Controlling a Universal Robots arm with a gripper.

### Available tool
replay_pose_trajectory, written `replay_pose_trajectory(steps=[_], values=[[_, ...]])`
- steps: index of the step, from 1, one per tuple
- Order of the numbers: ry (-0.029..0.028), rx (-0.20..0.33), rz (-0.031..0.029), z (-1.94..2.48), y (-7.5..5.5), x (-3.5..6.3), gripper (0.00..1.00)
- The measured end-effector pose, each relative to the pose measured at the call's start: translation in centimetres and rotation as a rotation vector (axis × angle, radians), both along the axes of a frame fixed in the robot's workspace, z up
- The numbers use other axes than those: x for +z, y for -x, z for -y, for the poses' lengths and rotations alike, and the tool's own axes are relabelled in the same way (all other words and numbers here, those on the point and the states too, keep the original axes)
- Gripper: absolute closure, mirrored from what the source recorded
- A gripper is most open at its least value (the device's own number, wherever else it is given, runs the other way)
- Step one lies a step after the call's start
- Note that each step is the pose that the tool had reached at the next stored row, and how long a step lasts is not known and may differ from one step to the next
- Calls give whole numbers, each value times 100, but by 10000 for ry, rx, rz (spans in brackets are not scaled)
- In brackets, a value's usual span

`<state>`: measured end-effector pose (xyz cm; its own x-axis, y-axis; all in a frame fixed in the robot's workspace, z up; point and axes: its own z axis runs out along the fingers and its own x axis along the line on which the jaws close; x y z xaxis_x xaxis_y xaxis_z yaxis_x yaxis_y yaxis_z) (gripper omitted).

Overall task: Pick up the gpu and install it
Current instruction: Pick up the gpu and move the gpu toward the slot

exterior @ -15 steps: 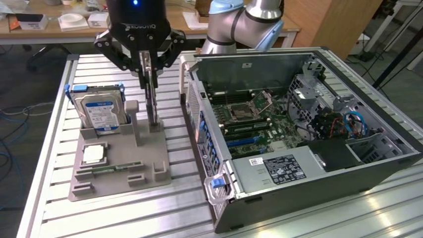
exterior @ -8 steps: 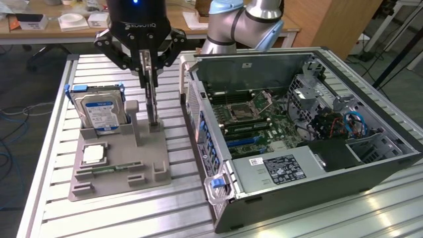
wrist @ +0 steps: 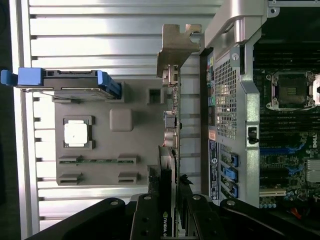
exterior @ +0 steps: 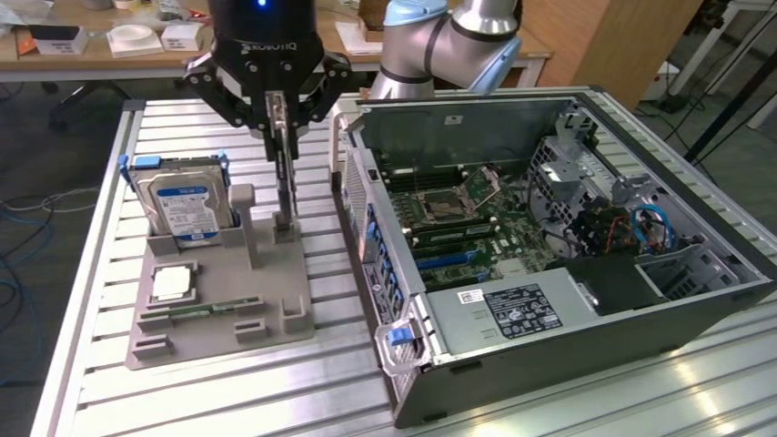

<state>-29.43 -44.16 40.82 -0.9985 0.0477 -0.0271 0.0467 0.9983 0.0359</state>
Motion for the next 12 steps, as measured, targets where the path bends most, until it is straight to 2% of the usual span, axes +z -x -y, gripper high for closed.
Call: replay_pose_trajectory(steps=[8, 12], values=[[0, 2, 0, 0, -40, 0, 74], [0, 1, 0, 0, -107, 0, 74]])
